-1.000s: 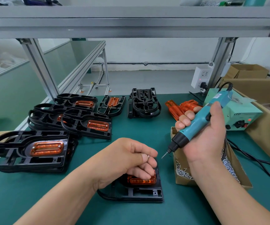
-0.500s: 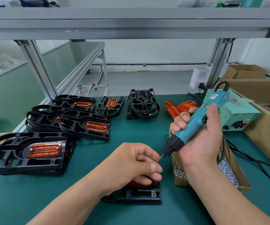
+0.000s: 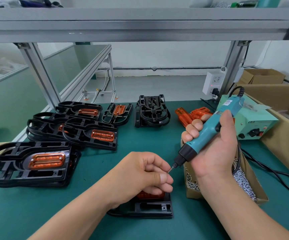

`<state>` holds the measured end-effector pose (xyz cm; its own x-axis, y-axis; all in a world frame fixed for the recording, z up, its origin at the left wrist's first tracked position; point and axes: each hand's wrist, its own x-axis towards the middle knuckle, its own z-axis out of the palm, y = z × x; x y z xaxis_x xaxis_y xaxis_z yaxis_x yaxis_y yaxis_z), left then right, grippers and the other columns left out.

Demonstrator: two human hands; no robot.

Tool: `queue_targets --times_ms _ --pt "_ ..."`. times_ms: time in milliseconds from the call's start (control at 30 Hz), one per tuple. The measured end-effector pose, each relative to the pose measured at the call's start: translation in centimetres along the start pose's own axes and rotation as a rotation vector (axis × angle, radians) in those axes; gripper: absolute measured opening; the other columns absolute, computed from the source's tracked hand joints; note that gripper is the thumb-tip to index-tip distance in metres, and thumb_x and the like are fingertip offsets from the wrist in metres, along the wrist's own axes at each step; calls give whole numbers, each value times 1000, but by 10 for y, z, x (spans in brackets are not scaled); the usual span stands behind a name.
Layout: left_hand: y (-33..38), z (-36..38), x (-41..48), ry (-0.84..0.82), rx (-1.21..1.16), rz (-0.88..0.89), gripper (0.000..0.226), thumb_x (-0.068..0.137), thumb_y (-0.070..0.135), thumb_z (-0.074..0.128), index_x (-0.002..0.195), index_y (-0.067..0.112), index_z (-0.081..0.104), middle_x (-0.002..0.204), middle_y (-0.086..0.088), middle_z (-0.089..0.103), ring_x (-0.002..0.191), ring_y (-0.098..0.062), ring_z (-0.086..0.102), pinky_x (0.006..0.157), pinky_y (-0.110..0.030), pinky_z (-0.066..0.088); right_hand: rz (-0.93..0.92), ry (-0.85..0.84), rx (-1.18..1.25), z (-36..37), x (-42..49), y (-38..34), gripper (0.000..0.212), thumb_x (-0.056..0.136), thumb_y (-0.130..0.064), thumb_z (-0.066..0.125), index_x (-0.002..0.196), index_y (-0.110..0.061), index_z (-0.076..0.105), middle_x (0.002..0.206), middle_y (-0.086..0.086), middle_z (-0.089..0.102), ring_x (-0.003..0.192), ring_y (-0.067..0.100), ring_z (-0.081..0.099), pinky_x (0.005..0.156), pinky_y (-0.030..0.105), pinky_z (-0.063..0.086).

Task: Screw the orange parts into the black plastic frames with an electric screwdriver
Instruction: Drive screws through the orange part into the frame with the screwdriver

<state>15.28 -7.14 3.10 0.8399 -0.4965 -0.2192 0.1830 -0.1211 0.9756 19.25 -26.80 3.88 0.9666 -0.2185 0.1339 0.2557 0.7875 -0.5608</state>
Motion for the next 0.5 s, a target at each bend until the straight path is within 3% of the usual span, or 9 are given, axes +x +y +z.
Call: queue_targets --times_ms 500 --pt "-4 1 2 56 86 19 14 94 6 74 107 10 70 96 -10 80 92 -24 80 76 -27 63 -7 -32 -34 3 -5 5 40 105 -53 53 92 -15 56 75 4 46 62 17 44 58 28 42"
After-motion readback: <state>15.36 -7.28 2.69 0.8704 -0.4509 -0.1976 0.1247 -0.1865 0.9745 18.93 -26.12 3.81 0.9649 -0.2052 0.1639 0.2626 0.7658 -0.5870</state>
